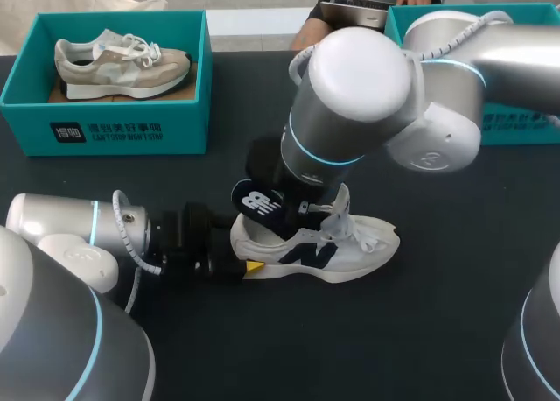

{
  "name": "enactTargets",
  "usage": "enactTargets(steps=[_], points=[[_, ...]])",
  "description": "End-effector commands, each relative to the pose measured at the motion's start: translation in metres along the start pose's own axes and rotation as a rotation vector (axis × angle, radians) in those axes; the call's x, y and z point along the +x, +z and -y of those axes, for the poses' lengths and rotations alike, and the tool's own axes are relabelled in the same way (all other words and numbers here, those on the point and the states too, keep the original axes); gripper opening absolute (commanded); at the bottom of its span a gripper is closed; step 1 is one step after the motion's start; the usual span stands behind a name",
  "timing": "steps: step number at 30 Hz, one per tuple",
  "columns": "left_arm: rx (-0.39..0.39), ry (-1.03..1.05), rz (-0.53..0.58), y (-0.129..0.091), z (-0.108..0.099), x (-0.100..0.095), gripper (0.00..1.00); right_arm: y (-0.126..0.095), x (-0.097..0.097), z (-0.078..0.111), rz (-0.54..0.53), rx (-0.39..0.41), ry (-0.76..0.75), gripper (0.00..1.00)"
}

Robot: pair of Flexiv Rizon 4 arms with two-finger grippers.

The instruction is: Take the shoe out of the shoebox, open the shoe tongue, remove and reinsert the insole, then place the shoe into the shoebox

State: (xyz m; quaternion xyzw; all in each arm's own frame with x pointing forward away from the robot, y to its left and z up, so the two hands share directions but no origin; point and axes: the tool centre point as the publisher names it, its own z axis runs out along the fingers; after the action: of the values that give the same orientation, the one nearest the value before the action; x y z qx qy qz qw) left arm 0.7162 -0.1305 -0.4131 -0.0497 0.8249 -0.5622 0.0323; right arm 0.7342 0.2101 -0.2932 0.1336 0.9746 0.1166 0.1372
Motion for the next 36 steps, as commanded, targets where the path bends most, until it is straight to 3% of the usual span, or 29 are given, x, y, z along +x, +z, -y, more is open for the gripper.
enactTargets(steps=[1, 11, 13, 14, 16, 17, 21, 34, 36], points=[[-0.002, 0.000, 0.001, 0.001, -0.004, 0.000, 0.00, 0.005, -0.003, -0.012, -0.042, -0.008, -0.026, 0.00], [-0.002, 0.000, 0.001, 0.001, -0.004, 0.000, 0.00, 0.017, 0.004, -0.029, -0.155, -0.064, -0.049, 0.00], [-0.002, 0.000, 0.001, 0.001, -0.004, 0.000, 0.00, 0.016, 0.004, -0.028, -0.193, -0.069, -0.027, 0.38], [-0.002, 0.000, 0.001, 0.001, -0.004, 0.000, 0.00, 0.015, 0.004, -0.027, -0.222, -0.082, -0.009, 0.47], [-0.002, 0.000, 0.001, 0.001, -0.004, 0.000, 0.00, 0.011, 0.005, -0.025, -0.278, -0.105, 0.026, 0.87], [-0.002, 0.000, 0.001, 0.001, -0.004, 0.000, 0.00, 0.009, 0.005, -0.024, -0.329, -0.133, 0.069, 1.00], [-0.002, 0.000, 0.001, 0.001, -0.004, 0.000, 0.00, -0.003, 0.006, -0.021, -0.412, -0.198, 0.132, 1.00], [-0.002, 0.000, 0.001, 0.001, -0.004, 0.000, 0.00, -0.008, 0.006, -0.023, -0.424, -0.196, 0.138, 1.00], [-0.002, 0.000, 0.001, 0.001, -0.004, 0.000, 0.00, -0.012, 0.009, -0.030, -0.443, -0.285, 0.143, 1.00]])
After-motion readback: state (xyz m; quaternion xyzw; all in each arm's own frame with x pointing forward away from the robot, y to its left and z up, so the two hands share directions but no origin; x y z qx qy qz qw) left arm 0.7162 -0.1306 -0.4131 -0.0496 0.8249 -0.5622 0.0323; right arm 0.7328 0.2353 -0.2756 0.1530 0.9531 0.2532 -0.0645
